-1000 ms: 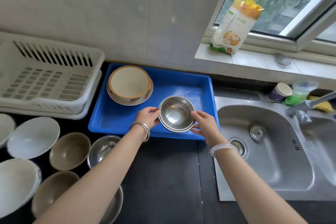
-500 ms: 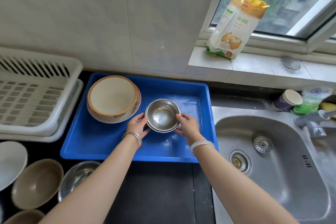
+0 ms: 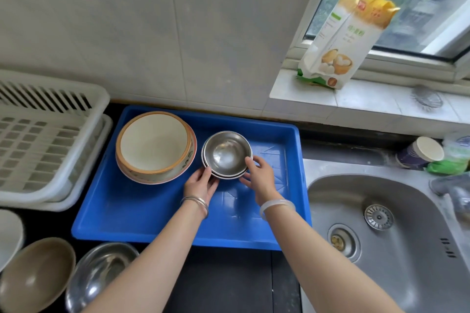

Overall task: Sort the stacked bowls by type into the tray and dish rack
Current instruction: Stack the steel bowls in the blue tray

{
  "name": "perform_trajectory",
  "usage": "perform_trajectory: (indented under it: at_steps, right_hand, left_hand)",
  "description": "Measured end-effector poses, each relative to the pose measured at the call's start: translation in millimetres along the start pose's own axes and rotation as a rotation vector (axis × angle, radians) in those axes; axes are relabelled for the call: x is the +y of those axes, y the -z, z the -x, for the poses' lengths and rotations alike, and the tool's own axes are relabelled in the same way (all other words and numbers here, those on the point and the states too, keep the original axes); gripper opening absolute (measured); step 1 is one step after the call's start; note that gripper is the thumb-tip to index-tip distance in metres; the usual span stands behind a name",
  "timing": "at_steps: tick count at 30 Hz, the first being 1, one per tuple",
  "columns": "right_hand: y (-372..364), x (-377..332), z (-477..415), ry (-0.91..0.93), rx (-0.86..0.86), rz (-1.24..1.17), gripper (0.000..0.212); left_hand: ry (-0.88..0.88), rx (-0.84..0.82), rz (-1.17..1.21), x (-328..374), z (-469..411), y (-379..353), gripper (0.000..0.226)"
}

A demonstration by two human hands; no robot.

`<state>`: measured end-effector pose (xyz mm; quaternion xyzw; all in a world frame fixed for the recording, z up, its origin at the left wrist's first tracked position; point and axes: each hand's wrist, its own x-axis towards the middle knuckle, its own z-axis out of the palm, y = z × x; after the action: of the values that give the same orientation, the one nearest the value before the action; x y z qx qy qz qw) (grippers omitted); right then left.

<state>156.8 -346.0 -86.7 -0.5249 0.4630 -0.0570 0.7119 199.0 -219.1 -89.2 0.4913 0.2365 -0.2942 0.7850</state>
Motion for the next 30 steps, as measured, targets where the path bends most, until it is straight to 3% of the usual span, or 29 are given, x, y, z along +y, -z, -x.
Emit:
perform_trajectory:
  at_steps: [19,30]
  right_hand:
    - [-14,-14,-15,-0.061,-0.032,-0.046,0.029]
    - [0,-17,5,-0.027,-0.033,0.014,0.018]
  left_hand:
    - [-0.009,0.087,0.04,10,-17,-17,0.036]
    - [-0.053,0.08,-0.109,13,5,-9,0.041]
